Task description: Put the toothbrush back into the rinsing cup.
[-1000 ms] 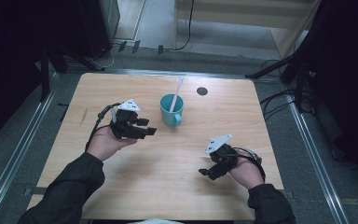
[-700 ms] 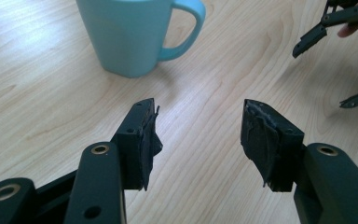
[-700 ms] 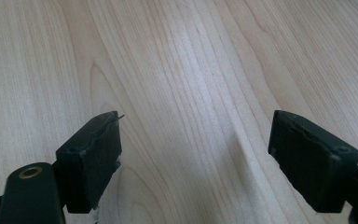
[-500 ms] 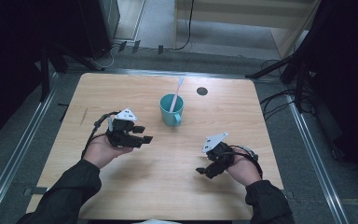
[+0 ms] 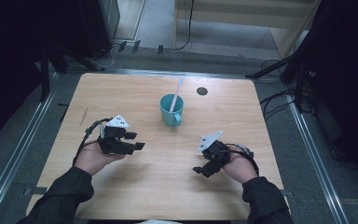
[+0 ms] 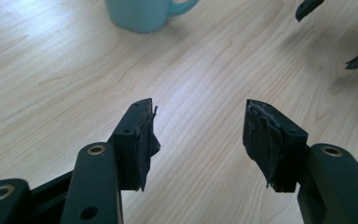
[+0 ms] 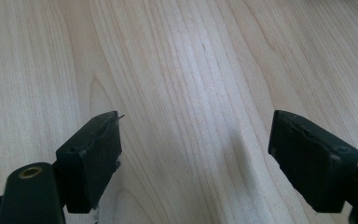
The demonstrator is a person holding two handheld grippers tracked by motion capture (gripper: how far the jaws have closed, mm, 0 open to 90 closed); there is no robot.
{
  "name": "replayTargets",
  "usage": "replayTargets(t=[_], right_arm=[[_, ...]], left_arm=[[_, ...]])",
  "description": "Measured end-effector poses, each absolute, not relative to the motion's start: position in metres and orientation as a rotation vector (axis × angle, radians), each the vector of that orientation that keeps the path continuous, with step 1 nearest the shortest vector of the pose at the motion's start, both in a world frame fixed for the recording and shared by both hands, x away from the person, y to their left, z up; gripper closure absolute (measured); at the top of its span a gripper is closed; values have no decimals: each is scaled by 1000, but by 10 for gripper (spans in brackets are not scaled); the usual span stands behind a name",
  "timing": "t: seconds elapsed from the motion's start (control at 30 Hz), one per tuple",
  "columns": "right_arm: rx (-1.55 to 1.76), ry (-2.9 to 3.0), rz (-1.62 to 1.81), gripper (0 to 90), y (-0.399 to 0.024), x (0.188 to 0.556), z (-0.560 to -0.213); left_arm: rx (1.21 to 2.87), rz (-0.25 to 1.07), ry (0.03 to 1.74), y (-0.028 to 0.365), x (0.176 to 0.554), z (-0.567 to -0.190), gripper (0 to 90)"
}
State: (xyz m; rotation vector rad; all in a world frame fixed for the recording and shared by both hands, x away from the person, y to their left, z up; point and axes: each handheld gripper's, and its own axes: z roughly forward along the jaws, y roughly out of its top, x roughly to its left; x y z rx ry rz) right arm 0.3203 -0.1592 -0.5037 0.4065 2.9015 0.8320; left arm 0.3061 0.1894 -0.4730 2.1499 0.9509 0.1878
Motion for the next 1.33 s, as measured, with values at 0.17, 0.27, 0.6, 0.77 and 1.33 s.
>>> replayTargets(t=[0.17, 0.27, 0.6, 0.77, 1.33], right_arm=[[392, 2904, 829, 170, -157, 322, -503], [392, 2904, 833, 170, -157, 323, -504], [384, 2913, 826, 170, -154, 324, -504], [385, 2912, 820, 170, -154, 324, -504], [380, 2925, 811, 170, -154, 324, -506]], left_arm=[[2153, 183, 985, 198, 299, -479, 433], [2161, 187, 999, 202, 295, -483, 429], [2211, 191, 1046, 208, 295, -494, 408], [2210, 188, 1068, 211, 298, -497, 408], [2284, 174, 1083, 206, 300, -506, 361]])
